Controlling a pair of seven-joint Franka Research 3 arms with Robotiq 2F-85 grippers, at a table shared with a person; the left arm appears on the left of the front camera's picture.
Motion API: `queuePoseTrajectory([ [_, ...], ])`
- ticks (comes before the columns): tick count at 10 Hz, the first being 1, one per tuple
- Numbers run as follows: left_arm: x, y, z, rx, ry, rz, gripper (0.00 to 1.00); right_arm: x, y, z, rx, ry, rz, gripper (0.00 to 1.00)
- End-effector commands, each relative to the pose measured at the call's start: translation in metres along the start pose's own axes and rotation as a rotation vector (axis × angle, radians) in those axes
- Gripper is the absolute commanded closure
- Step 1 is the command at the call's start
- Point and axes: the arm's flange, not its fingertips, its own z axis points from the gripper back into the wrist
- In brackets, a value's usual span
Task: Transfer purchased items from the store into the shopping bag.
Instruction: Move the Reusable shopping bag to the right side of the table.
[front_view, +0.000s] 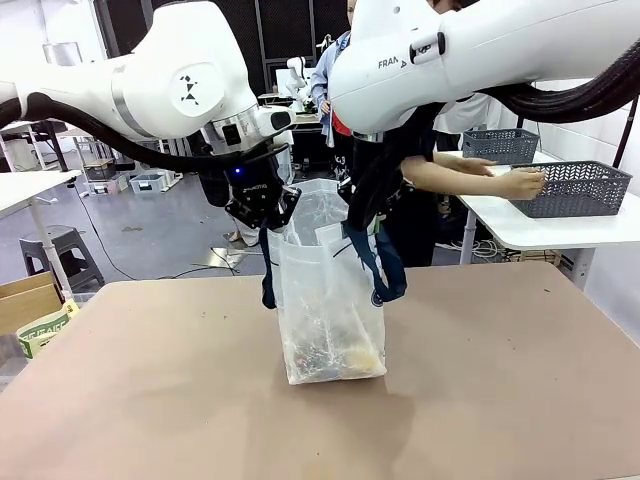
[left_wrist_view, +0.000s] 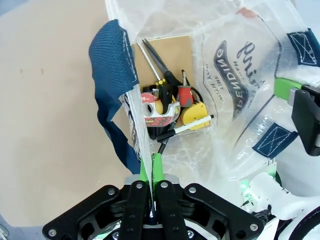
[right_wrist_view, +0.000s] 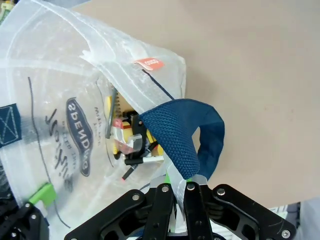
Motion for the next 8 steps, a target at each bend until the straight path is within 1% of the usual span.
queuePoseTrajectory([
  [1,0.01,-0.005,0.0,-0.04,-0.013,-0.017,1.0,0.012,0.011,0.0,0.048,-0.026,0.003,1.0],
  [5,0.017,-0.01,-0.005,-0.058,-0.018,-0.028,1.0,0.021,0.02,-0.008,0.101,-0.05,-0.011,1.0],
  [8,0.02,-0.012,-0.007,-0.065,-0.031,-0.043,1.0,0.025,0.029,-0.012,0.149,-0.06,0.017,1.0],
])
